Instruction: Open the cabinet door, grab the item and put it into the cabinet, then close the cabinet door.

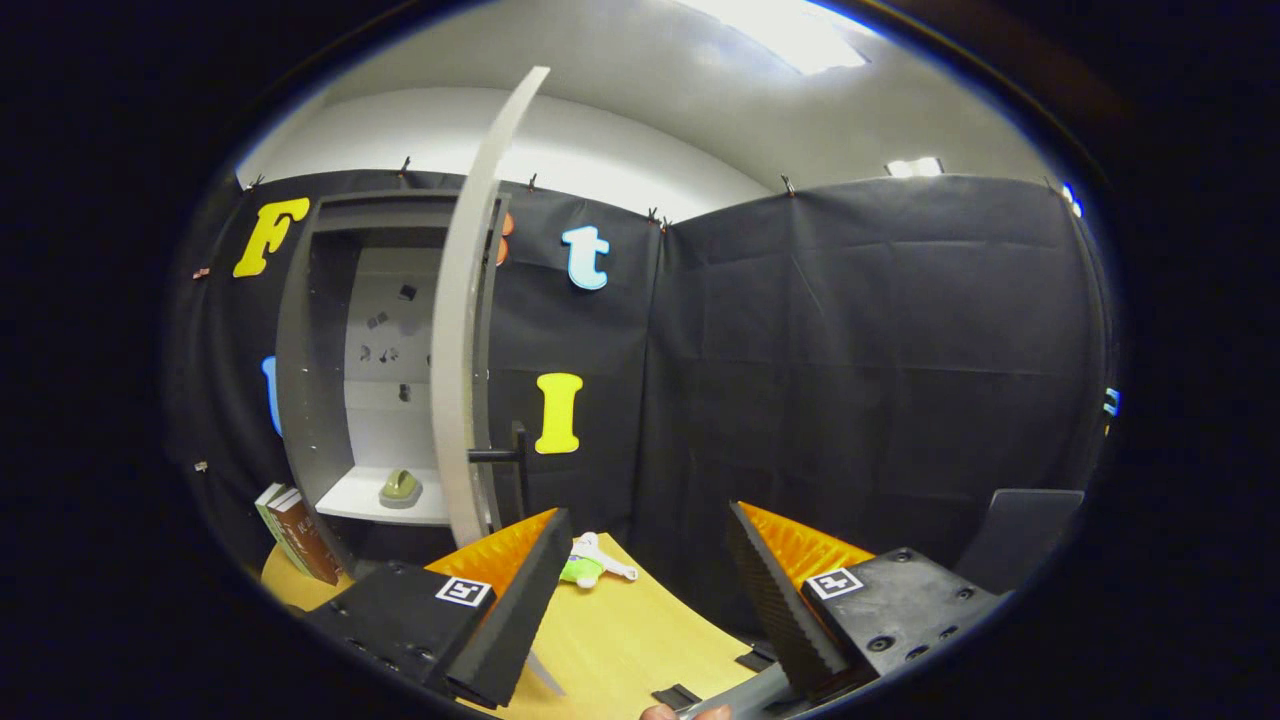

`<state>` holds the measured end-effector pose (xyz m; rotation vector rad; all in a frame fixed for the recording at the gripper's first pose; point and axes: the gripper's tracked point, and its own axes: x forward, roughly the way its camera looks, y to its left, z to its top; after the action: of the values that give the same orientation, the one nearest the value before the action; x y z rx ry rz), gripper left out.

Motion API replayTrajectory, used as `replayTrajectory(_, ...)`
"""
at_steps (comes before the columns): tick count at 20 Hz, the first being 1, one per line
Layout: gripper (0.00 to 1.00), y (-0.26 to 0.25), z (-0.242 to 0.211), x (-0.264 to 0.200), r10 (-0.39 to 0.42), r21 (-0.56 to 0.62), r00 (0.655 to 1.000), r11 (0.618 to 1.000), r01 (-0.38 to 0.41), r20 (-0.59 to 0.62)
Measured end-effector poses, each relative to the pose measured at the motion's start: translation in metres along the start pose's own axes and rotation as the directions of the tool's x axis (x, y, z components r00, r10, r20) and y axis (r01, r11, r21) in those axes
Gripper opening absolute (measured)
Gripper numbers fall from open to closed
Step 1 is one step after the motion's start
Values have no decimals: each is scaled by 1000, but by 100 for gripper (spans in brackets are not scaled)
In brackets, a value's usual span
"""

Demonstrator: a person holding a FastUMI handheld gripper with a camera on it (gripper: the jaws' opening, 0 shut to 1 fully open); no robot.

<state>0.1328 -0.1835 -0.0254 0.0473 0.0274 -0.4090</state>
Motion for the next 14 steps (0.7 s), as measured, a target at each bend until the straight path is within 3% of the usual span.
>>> replayTrajectory(7, 96, 17, -13, 28, 37, 5, 999, 999, -37, -24)
replayTrajectory(14, 96, 32, -6, 20, 67, 52, 997, 996, -65, -38)
